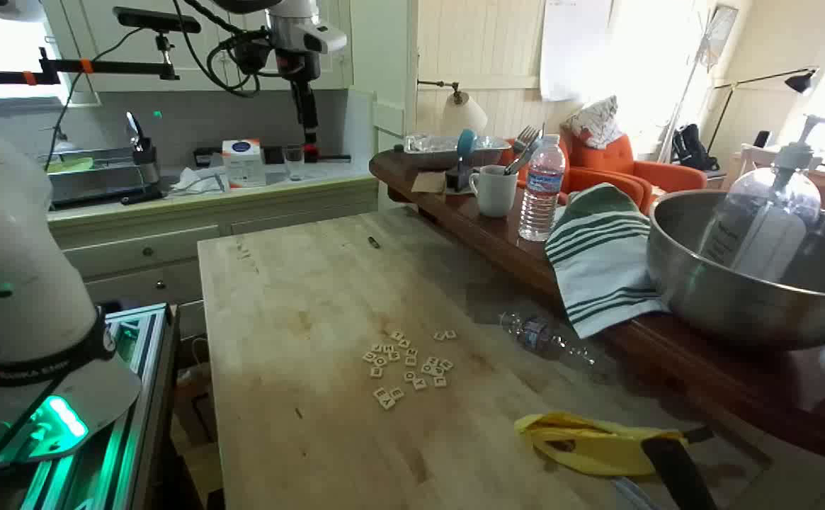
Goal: Spell the word tame using the tile letters
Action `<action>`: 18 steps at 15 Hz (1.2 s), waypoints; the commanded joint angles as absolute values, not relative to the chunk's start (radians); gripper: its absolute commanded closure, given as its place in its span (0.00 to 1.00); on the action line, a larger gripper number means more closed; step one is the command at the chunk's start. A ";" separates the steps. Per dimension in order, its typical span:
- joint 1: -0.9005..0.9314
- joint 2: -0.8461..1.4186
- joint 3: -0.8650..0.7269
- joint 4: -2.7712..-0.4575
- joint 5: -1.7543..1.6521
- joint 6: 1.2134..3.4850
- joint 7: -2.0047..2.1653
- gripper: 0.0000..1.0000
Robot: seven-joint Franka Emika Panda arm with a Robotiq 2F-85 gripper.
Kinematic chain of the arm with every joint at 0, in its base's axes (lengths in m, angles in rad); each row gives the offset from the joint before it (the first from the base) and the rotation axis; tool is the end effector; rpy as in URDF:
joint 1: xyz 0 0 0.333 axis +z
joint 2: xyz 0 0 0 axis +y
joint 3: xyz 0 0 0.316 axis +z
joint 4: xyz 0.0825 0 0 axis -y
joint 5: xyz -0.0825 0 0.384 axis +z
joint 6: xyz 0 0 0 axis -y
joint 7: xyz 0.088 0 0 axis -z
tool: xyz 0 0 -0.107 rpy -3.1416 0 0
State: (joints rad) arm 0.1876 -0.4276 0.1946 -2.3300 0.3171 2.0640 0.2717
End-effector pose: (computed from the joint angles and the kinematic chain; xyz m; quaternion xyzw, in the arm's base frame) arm 0.4001 0.1861 0.5137 -0.9913 0.0145 -0.0419 0.1242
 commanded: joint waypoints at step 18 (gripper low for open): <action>0.087 -0.347 0.043 -2.554 0.188 2.222 -0.097 0.00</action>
